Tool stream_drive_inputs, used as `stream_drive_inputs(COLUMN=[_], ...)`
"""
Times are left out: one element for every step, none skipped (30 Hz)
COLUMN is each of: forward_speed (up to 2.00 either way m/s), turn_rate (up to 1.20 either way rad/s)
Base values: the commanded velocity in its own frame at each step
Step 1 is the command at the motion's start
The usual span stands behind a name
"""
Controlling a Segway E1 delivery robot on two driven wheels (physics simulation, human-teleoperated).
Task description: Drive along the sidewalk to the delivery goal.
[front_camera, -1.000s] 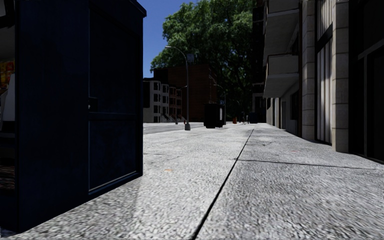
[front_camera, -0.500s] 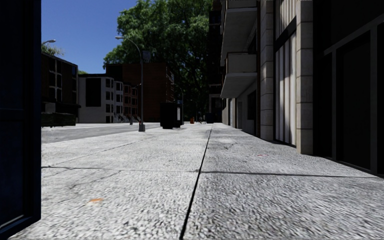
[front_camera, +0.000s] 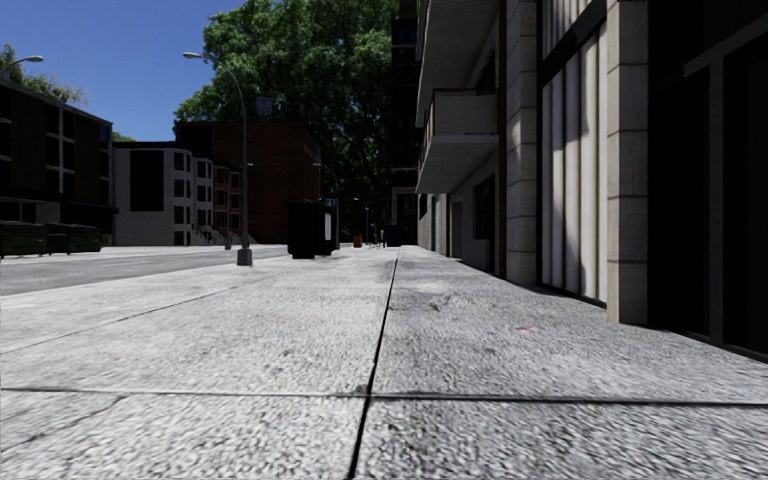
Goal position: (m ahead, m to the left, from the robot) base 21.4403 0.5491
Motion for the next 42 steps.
stream_drive_inputs(forward_speed=[2.0,2.0,2.0,2.0,2.0,2.0,2.0,2.0,2.0,2.0,2.0,2.0,2.0,2.0,2.0,2.0,2.0,2.0,2.0,2.0,2.0,2.0,2.0,2.0,2.0,2.0,2.0,2.0,2.0,2.0,2.0,2.0,2.0,2.0,2.0,2.0,2.0,2.0,2.0,2.0,2.0,2.0], turn_rate=[0.0,0.0,0.0,0.0,0.0,0.0,0.0,0.0,0.0,0.0,0.0,0.0,0.0,0.0,0.0,0.0,0.0,0.0,0.0,0.0,0.0,0.0,0.0,0.0,0.0,0.0,0.0,0.0,0.0,0.0,0.0,0.0,0.0,0.0,0.0,0.0,0.0,0.0,0.0,0.0,0.0,0.0])
